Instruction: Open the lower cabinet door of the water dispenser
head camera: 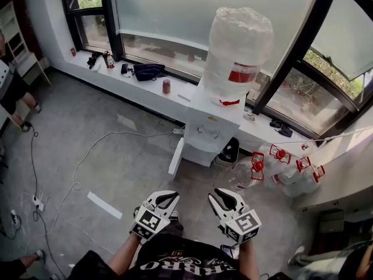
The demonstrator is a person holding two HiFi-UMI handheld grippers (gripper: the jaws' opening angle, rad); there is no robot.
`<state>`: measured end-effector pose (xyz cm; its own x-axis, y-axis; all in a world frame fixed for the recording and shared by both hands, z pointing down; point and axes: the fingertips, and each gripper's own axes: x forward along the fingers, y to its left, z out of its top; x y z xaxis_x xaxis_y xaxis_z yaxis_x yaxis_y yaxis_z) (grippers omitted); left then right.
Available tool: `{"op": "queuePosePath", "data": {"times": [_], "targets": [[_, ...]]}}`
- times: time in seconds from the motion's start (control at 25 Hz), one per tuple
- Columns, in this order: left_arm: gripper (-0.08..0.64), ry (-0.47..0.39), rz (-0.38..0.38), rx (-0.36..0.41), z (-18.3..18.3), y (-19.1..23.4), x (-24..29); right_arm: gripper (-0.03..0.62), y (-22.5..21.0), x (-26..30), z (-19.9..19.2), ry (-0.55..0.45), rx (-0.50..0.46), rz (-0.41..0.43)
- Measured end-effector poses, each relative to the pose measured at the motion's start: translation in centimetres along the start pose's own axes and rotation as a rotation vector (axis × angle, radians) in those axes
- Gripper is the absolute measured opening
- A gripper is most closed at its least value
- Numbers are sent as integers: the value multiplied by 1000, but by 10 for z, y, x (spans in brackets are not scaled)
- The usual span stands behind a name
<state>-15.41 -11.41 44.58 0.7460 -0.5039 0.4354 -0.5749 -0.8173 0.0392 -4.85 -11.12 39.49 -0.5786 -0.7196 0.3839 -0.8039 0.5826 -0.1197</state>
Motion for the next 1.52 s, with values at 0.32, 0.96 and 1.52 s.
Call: {"op": "queuePosePath", "data": {"times": [0.32, 0.96, 1.52], "targets": [[20, -77, 90, -69, 27, -74, -18, 91, 31, -77, -1, -44, -57, 69], [20, -108, 199, -66, 21, -202, -99, 14, 118, -166, -36, -113, -99, 230], [20, -144, 155, -10, 40, -250, -94, 14, 127, -211, -43, -127, -152, 199]]}}
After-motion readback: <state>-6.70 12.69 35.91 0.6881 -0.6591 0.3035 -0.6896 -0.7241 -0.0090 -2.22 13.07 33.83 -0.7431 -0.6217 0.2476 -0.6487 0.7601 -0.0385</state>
